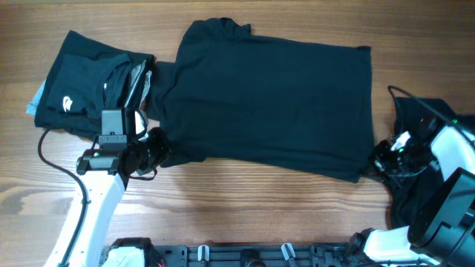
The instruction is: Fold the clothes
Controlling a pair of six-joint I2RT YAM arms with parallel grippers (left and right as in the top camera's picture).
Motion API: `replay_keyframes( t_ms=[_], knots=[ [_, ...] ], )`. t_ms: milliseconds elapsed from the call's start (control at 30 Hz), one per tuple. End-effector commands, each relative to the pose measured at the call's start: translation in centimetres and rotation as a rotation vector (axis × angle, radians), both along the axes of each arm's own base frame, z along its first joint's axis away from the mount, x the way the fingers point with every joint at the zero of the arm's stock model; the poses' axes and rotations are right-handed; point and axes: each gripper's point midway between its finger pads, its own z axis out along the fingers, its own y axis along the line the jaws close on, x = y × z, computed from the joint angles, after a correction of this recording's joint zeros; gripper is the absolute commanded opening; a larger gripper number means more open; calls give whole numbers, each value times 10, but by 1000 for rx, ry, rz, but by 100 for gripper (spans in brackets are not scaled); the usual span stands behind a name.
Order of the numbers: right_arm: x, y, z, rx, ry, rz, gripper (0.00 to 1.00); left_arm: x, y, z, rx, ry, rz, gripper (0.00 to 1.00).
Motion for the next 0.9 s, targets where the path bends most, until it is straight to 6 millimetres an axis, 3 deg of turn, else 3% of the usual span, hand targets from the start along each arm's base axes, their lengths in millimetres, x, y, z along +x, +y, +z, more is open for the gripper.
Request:
replay_keyframes(
  t_ms=[0,67,100,133,167,233,433,733,833,867],
  knots=[
    [5,-15,6,-70,-2,46,4,1,0,5,1,-8,-19,4],
    [7,-19,3,-95,-5,49,8,0,0,4,1,-2,-19,4],
    [7,-22,2,-111,-6,51,34,-1,0,4,0,1,-19,4],
    [7,-24,1,-122,-3,51,49,-1,0,4,0,2,-19,4],
    [7,-24,1,-122,-2,50,56,-1,0,4,0,2,-19,4],
    [5,-23,-1,-121,0,51,59,-1,0,4,0,2,-19,4],
    [-10,1,-22,-33,19,6,61,-1,0,4,0,1,-19,4],
    [-36,15,-56,-30,81,-86,60,1,0,5,1,-6,-19,4],
    [-35,15,-56,-29,73,-85,48,1,0,5,1,-7,-19,4],
    [-32,14,-55,-27,63,-82,31,1,0,5,1,-8,-19,4]
  ],
)
